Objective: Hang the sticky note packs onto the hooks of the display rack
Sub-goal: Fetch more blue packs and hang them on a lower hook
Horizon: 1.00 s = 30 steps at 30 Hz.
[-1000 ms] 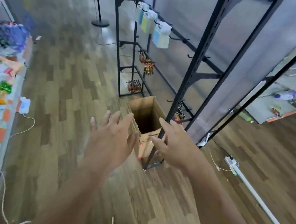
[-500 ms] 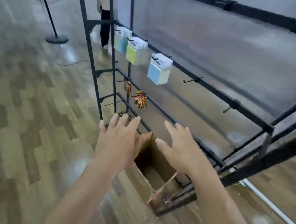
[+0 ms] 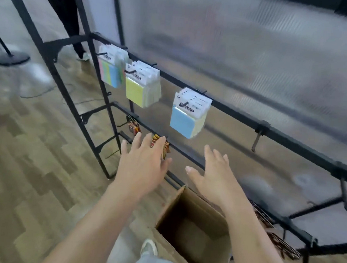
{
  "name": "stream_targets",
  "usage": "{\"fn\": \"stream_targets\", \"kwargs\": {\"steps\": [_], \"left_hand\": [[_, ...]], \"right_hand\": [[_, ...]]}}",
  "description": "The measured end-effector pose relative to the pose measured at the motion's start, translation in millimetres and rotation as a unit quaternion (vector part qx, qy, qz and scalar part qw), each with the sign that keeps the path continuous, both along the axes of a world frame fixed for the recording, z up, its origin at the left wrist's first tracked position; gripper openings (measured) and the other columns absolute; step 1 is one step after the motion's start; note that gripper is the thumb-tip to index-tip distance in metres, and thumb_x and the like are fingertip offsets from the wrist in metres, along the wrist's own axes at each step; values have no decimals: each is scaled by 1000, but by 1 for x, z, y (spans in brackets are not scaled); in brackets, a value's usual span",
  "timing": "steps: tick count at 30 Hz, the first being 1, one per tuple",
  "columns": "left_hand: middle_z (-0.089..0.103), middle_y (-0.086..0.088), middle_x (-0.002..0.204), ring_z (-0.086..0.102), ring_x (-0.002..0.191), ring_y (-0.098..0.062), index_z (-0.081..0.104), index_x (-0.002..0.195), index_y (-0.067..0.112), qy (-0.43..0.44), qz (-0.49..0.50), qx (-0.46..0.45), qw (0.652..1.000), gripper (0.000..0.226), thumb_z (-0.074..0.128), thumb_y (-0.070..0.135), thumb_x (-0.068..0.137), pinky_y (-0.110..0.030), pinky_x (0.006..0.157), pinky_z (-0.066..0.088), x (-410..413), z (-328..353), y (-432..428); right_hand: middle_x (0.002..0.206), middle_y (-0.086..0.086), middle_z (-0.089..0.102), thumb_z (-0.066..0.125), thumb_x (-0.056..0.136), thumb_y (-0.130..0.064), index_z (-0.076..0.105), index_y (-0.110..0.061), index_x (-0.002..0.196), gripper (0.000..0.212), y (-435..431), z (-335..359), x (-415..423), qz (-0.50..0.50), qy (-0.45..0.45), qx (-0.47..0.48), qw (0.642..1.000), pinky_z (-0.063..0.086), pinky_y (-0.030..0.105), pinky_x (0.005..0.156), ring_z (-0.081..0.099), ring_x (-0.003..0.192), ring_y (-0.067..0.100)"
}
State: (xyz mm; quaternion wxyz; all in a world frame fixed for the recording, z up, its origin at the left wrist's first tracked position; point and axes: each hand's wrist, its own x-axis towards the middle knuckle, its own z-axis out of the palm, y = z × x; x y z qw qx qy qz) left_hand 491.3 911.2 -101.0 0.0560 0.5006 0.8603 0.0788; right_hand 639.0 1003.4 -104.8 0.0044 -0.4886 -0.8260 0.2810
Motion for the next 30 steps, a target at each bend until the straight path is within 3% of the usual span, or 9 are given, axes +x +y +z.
{"fn": "stream_targets", "kwargs": {"steps": [5,9,15,18,20,23,25,27,30], "left_hand": [[27,-5,159,15,149,-28,20,152,24,8,-50,-6,999,63,39,52,98,-53,119,18,-54,-1,57],[26,-6,159,14,149,-29,17,153,19,-10,-82,-10,997,70,44,52,97,-53,119,18,-81,-2,92],[38,-6,151,28,144,-29,30,146,14,-73,-171,13,983,66,57,43,93,-52,116,27,-106,-8,126],[52,-3,128,47,121,-20,46,129,13,-184,-222,60,956,45,61,35,92,-32,99,39,-116,-8,131],[55,2,120,50,108,-12,50,123,16,-246,-235,76,937,36,60,35,94,-23,84,36,-122,-5,126],[57,9,124,52,110,-7,50,127,23,-331,-218,83,914,41,63,39,91,-22,85,40,-134,-2,115],[58,13,126,55,115,-6,47,126,27,-418,-202,71,883,53,68,50,83,-31,93,48,-141,-1,106],[62,14,125,59,115,-7,46,128,31,-540,-201,48,816,74,72,64,67,-39,98,51,-145,3,94],[69,11,119,66,110,-13,49,128,34,-658,-227,31,717,76,74,58,61,-32,89,56,-144,11,74]], "right_hand": [[162,-3,2,65,85,-48,-6,-27,152,100,45,7,-44,-85,42,-28,995,17,48,116,0,148,21],[159,-4,18,79,75,-35,-3,-32,151,112,69,9,-69,-138,105,-66,983,29,46,111,24,143,18],[137,-9,49,82,70,-17,31,-27,141,88,90,-2,-89,-204,201,-62,956,44,36,97,47,123,13],[120,-11,60,84,62,-21,49,-28,124,72,84,-4,-91,-221,219,-61,948,46,24,75,56,106,8],[114,-11,62,85,55,-28,54,-29,116,68,75,-3,-91,-230,238,-69,941,51,28,78,57,100,5],[105,-13,67,82,49,-36,58,-30,109,65,57,5,-91,-235,271,-85,930,56,40,83,61,96,6],[101,-11,70,82,51,-31,61,-29,106,59,41,11,-91,-236,303,-104,918,56,42,85,65,94,9],[102,-7,72,83,51,-26,63,-26,106,58,25,17,-93,-228,340,-136,902,56,44,86,67,96,14],[105,-1,73,79,59,-17,62,-15,114,58,-2,29,-97,-204,387,-161,884,58,38,77,70,96,18]]}}
